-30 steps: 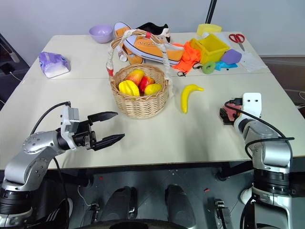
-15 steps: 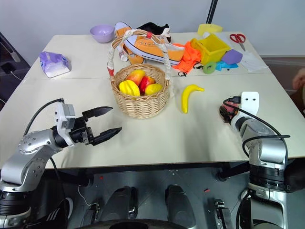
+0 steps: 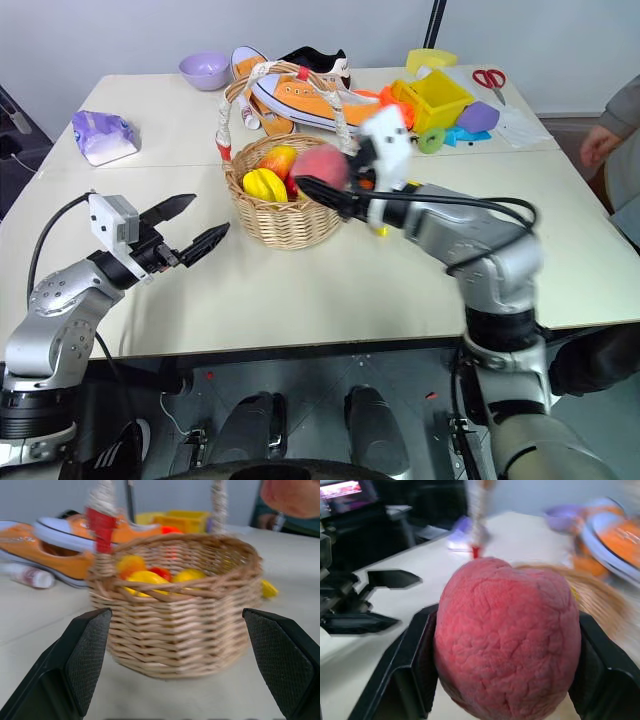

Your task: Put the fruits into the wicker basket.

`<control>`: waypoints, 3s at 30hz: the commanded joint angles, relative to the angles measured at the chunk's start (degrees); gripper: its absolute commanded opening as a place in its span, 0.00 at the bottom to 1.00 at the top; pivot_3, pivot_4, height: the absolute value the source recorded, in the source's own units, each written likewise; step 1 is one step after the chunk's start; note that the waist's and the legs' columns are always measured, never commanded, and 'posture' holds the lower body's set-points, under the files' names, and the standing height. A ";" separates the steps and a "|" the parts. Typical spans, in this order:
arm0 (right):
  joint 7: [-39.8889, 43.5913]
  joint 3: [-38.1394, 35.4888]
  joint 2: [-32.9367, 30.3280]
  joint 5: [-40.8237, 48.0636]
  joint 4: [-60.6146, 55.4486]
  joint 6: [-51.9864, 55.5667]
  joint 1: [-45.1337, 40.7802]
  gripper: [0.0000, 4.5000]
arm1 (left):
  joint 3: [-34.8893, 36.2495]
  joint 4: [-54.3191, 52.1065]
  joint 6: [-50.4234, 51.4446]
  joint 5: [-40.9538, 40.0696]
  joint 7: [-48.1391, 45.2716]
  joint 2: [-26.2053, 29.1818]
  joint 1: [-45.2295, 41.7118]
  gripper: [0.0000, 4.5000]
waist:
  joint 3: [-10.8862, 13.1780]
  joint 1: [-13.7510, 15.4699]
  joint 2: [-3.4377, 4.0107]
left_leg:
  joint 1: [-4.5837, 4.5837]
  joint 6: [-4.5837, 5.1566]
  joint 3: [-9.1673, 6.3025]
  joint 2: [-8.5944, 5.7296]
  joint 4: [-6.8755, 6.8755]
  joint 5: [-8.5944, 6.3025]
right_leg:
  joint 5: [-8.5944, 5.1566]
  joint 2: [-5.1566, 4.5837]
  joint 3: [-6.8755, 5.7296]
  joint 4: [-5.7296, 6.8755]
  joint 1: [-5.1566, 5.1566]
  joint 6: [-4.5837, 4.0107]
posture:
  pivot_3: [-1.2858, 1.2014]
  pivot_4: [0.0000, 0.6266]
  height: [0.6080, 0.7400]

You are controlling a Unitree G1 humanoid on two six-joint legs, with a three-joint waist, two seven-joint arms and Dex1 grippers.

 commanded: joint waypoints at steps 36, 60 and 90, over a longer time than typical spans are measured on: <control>-14.96 -8.18 1.63 -18.45 -14.35 -10.35 33.89 1.00 | -3.86 -0.79 -1.87 -4.77 -13.90 1.20 -1.54 1.00 | -0.01 -0.19 -0.03 | 0.08 -0.01 0.04 -0.01 -0.04 0.00 | 0.06 0.05 0.10 -0.02 -0.06 -0.16 | 0.52 0.24 1.00; -18.06 -5.56 8.26 -24.03 21.58 -7.40 8.52 1.00 | -4.17 -9.40 -0.14 -5.25 -9.85 1.76 5.84 1.00 | 0.00 -0.23 -0.05 | 0.01 0.00 0.06 -0.01 -0.08 -0.01 | 0.05 0.04 0.13 -0.04 -0.11 -0.12 | 0.52 0.24 1.00; 2.93 -19.59 -10.98 7.56 -22.81 4.71 25.78 0.07 | 1.50 -1.04 -6.87 -2.38 -7.32 1.32 4.38 1.00 | 0.03 -0.86 -0.03 | 0.11 0.01 0.02 0.03 -0.12 -0.01 | 0.01 0.07 0.13 0.00 -0.08 -0.08 | 0.52 0.24 1.00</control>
